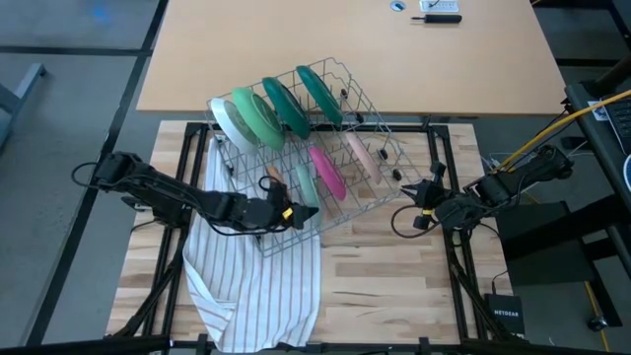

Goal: Sort dishes
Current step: Put the light green plate in the dish rack

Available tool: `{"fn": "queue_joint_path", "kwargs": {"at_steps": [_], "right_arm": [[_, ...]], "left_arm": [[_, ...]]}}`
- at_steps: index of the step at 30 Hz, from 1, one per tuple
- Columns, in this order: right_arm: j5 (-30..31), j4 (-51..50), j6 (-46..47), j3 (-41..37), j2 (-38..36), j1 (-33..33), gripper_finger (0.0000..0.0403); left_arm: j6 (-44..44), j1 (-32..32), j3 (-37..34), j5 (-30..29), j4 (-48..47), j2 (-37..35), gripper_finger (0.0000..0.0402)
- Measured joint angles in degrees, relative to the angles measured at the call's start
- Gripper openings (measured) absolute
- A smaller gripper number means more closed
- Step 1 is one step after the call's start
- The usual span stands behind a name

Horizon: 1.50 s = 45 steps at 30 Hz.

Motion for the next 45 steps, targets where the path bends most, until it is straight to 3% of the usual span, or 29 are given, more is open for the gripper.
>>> {"fn": "queue_joint_path", "kwargs": {"at_steps": [14,25,31,35,40,45], "right_arm": [[0.0,0.0,0.0,0.0,0.0,0.0,0.0039],[0.0,0.0,0.0,0.0,0.0,0.0,0.0039],[0.0,0.0,0.0,0.0,0.0,0.0,0.0039],[0.0,0.0,0.0,0.0,0.0,0.0,0.0039],[-0.1,-0.1,0.0,0.0,0.0,0.0,0.0039],[-1.5,-0.3,0.0,0.0,0.0,0.0,0.0039]], "left_arm": [[1.3,1.3,0.0,-1.5,1.9,-3.2,0.0086],[9.3,4.2,0.0,-1.7,1.5,-3.2,0.0086],[-13.2,5.3,0.0,-2.6,0.3,-3.2,0.0086],[-18.8,5.0,0.0,-2.0,-3.0,-3.3,0.0086],[-20.0,4.5,0.0,-1.4,-4.1,-4.2,0.0086],[-23.1,4.2,0.0,-1.3,-12.6,-7.9,0.0086]]}}
